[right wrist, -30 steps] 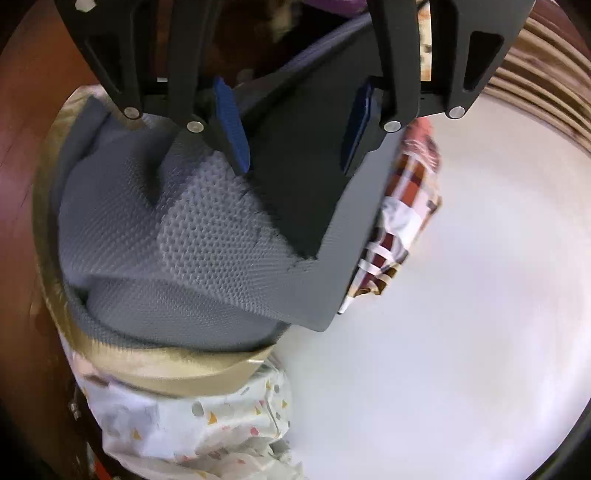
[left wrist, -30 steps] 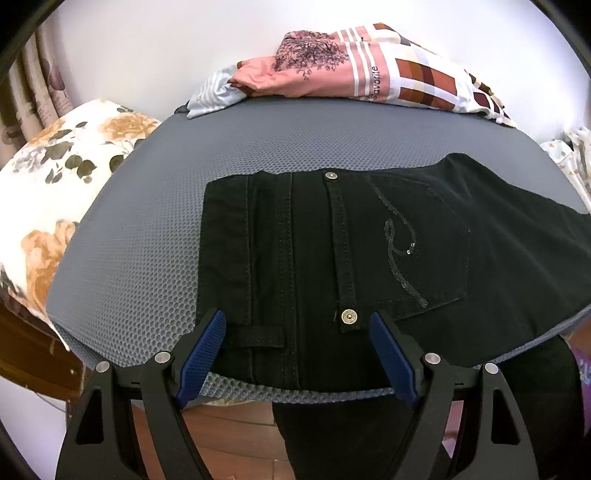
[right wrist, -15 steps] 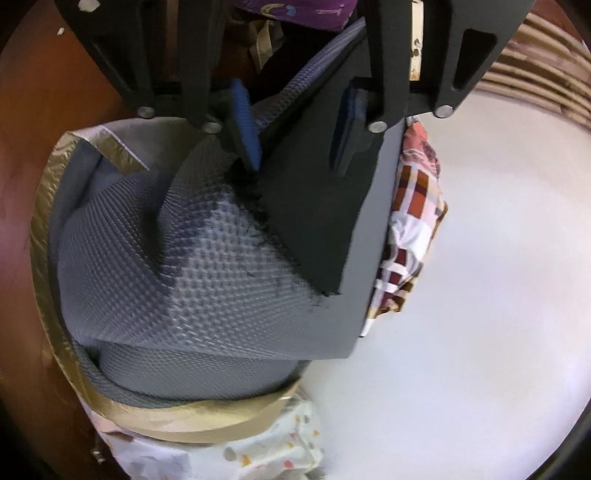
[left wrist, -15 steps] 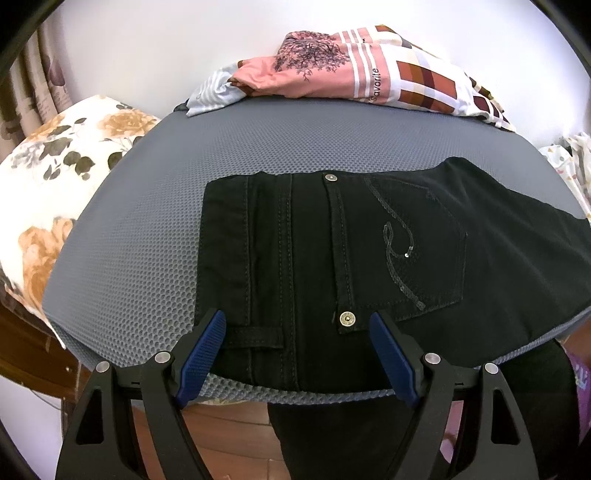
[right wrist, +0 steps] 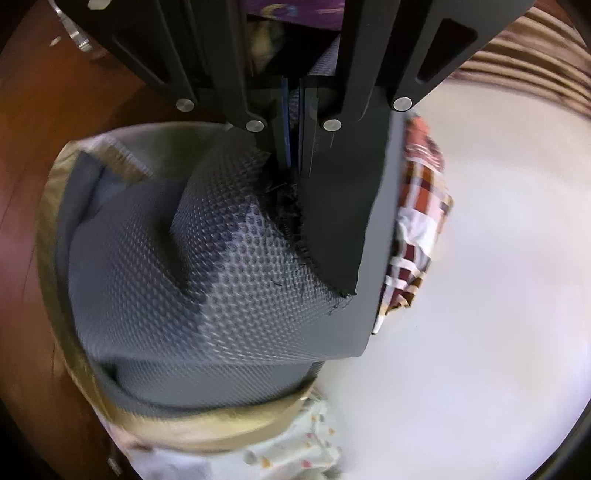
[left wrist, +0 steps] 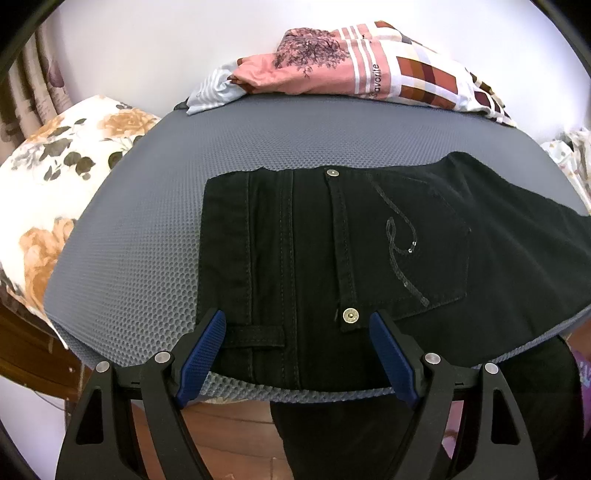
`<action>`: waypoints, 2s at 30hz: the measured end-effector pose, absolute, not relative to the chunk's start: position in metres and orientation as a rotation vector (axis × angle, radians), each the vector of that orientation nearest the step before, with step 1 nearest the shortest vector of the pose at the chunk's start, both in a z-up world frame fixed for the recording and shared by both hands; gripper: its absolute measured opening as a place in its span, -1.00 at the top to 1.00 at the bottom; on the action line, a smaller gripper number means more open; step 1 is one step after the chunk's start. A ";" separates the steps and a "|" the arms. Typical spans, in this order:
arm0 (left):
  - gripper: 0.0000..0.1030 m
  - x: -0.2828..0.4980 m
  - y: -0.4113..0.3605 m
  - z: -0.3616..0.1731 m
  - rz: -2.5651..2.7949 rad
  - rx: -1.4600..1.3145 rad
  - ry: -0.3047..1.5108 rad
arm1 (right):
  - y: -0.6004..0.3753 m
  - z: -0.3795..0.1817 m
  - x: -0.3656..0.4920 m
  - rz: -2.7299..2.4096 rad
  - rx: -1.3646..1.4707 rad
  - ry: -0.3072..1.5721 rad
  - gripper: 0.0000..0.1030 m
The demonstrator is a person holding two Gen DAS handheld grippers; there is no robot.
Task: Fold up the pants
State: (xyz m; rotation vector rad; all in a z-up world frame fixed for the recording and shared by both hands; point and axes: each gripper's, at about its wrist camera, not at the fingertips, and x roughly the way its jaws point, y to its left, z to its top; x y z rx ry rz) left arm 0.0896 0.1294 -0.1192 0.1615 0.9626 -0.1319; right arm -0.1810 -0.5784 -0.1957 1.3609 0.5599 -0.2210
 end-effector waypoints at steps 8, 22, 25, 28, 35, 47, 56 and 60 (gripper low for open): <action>-0.56 0.091 0.130 -0.120 -0.134 0.153 0.966 | -0.586 -0.198 -0.197 -0.251 1.418 0.508 0.70; -0.56 0.091 0.129 -0.120 -0.135 0.148 0.965 | -0.583 -0.185 -0.195 -0.304 1.356 0.477 0.65; -0.56 0.092 0.130 -0.120 -0.136 0.142 0.969 | -0.590 -0.197 -0.207 -0.330 1.451 0.463 -0.06; -0.56 0.091 0.129 -0.121 -0.134 0.156 0.968 | -0.589 -0.200 -0.204 -0.311 1.469 0.464 -0.12; -0.59 0.091 0.127 -0.122 -0.132 0.161 0.968 | -0.567 -0.177 -0.170 -0.313 1.251 0.591 0.69; -0.59 0.091 0.126 -0.122 -0.137 0.158 0.968 | -0.573 -0.183 -0.161 -0.277 1.286 0.551 0.37; -0.62 0.090 0.125 -0.122 -0.135 0.179 0.969 | -0.570 -0.181 -0.123 -0.273 1.227 0.603 0.73; -0.62 0.090 0.125 -0.121 -0.140 0.166 0.968 | -0.571 -0.180 -0.125 -0.271 1.206 0.607 0.73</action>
